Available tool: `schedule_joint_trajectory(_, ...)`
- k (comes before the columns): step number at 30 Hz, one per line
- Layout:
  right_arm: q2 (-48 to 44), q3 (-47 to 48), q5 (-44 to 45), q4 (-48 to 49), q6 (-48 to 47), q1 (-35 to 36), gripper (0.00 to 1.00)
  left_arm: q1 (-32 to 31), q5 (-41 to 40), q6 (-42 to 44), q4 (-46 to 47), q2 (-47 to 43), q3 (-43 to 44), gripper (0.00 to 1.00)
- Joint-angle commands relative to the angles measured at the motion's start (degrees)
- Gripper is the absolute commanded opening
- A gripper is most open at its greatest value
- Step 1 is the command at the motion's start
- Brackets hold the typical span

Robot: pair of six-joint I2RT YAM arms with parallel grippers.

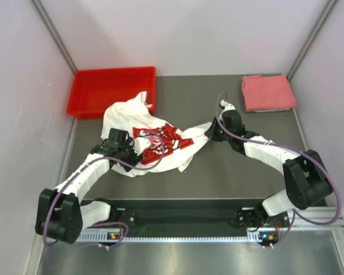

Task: Fold and stack the t-shirts
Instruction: Flatten the tshirt out

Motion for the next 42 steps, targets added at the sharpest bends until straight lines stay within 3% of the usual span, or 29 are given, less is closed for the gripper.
schedule_joint_trajectory(1,-2.82,0.80,1.51,0.18,-1.32,-1.16,0.00,0.13,6.09,3.66,-10.32,-2.23,4.29,0.66)
schedule_joint_trajectory(5,-2.91,0.80,1.42,0.00,-1.76,-1.43,0.00,0.05,10.85,6.30,-15.53,-2.67,4.65,0.66)
schedule_joint_trajectory(10,-2.99,0.37,1.34,0.09,-1.76,-1.60,0.00,0.05,4.70,6.30,-5.43,-0.92,-1.06,0.68)
schedule_joint_trajectory(16,-3.52,0.54,1.51,-0.17,-1.59,-1.60,0.00,-0.04,1.26,2.79,3.28,6.38,-0.90,0.64)
schedule_joint_trajectory(18,-4.84,0.72,2.12,-1.13,-1.67,-1.95,0.00,-0.04,2.75,2.53,3.11,5.95,-1.07,0.55)
schedule_joint_trajectory(19,-5.45,0.80,2.47,-1.57,-1.85,-2.04,0.00,-0.04,3.29,2.18,2.94,5.42,-1.59,0.36)
schedule_joint_trajectory(20,-6.85,0.89,2.65,-2.01,-2.11,-2.13,0.00,-0.04,3.20,2.00,2.68,4.37,-1.86,0.27)
schedule_joint_trajectory(21,-7.64,0.98,4.05,-2.63,-2.29,-2.22,0.00,-0.04,3.03,1.91,2.41,3.84,-2.12,0.10)
schedule_joint_trajectory(22,-8.52,1.15,5.10,-2.63,-2.72,-2.31,0.00,-0.04,2.94,1.30,1.71,2.88,-2.21,0.00)
schedule_joint_trajectory(27,-15.38,2.74,7.57,-8.68,-4.66,-2.48,0.00,0.13,-1.09,-2.74,-0.84,-0.99,-0.20,0.00)
schedule_joint_trajectory(30,-19.77,5.02,9.42,-12.72,-6.15,-2.48,0.00,0.40,-4.70,-7.40,-5.38,-4.59,5.76,0.00)
schedule_joint_trajectory(37,-32.07,17.48,14.78,-23.01,-11.60,-2.48,0.00,1.01,-9.10,-13.73,-22.44,-7.76,40.52,0.00)
schedule_joint_trajectory(42,-41.83,26.37,15.75,-29.77,-14.41,-2.48,0.00,1.01,-12.79,-14.00,-29.04,-8.47,57.71,0.00)
